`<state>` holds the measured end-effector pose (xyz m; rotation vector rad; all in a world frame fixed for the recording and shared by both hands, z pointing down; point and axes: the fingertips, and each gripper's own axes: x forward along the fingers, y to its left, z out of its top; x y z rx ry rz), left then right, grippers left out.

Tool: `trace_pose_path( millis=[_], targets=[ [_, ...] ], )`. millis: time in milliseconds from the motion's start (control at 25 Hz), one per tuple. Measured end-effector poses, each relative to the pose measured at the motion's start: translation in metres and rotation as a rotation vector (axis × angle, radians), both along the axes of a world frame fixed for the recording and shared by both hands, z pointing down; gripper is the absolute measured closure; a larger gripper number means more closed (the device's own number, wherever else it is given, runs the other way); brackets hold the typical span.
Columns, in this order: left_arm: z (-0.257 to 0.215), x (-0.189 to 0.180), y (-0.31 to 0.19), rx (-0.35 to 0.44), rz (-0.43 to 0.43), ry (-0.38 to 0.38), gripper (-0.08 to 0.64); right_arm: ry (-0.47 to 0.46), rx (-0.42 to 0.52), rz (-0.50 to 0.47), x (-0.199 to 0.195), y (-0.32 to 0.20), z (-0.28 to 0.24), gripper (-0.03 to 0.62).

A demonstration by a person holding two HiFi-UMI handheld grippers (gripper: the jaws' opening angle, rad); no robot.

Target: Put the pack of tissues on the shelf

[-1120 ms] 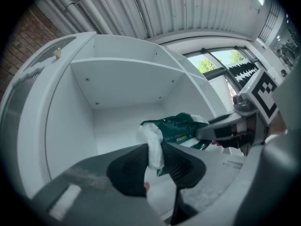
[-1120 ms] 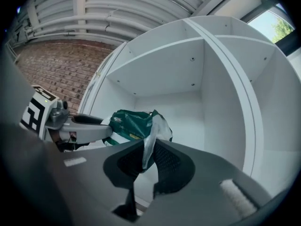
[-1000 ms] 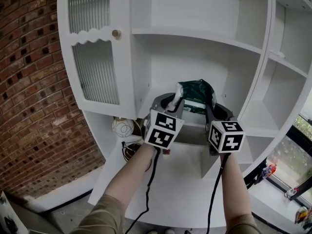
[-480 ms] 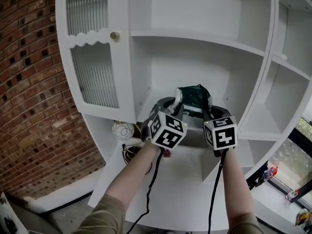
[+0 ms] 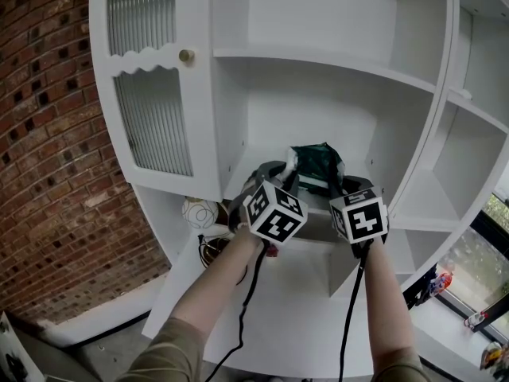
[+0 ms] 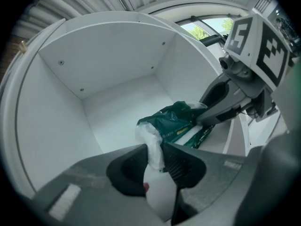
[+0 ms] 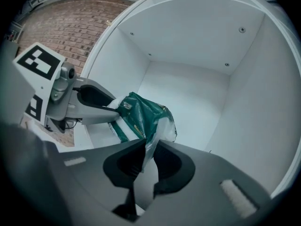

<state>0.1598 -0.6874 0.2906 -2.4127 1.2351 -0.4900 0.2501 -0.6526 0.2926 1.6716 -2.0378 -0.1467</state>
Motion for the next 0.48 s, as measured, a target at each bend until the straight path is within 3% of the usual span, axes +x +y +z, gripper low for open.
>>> trace_pose_path(
  millis=[480],
  targets=[
    [0.0041, -0.0018, -0.0014, -0.031, 0.01, 0.006, 0.433, -0.006, 0.032, 0.006, 0.0003, 0.0008, -0.0015, 0.532]
  ],
)
